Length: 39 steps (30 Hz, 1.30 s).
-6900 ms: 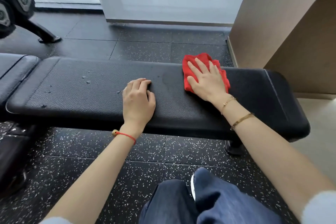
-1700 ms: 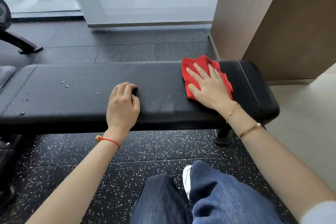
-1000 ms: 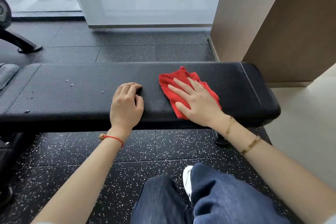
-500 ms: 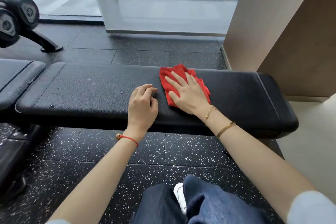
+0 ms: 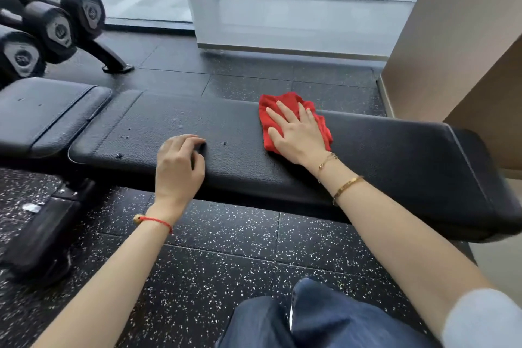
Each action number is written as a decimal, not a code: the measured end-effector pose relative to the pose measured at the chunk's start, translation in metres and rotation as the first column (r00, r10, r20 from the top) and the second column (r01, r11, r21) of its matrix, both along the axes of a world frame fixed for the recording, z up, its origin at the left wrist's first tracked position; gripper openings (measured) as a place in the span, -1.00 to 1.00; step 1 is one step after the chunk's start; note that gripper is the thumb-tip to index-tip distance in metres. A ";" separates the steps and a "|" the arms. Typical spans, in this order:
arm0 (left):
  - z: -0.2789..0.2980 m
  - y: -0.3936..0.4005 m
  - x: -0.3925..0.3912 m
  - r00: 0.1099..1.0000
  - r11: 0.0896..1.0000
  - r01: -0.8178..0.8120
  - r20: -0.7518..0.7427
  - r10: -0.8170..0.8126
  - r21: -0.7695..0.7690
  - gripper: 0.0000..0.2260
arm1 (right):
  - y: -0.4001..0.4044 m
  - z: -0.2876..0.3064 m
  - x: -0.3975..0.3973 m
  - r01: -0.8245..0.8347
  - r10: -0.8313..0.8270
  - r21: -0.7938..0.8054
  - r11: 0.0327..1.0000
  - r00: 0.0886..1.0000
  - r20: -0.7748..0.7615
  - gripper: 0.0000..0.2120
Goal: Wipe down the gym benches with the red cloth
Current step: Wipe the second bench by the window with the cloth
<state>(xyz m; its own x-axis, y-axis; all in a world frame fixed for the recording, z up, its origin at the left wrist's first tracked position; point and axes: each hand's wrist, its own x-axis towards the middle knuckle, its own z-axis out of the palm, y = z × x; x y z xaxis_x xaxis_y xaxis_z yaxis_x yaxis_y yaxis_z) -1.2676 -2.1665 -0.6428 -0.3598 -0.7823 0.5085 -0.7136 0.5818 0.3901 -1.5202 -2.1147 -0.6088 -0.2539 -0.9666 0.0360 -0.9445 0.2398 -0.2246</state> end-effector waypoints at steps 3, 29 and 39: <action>0.000 -0.007 -0.001 1.000 1.000 0.005 0.008 -0.005 -0.007 -0.76 | -0.013 -0.001 0.025 -0.163 0.162 -0.022 0.986 0.986 -0.023 -0.49; -0.002 -0.036 0.015 0.984 0.979 0.174 -0.004 -0.176 -0.104 -0.82 | 0.022 -0.005 0.048 -0.307 0.305 -0.042 0.951 0.952 -0.039 -0.45; -0.009 -0.041 0.047 0.971 0.962 0.241 0.044 -0.237 -0.125 -0.79 | -0.021 -0.004 0.087 0.139 -0.140 -0.025 0.990 0.988 -0.058 -0.47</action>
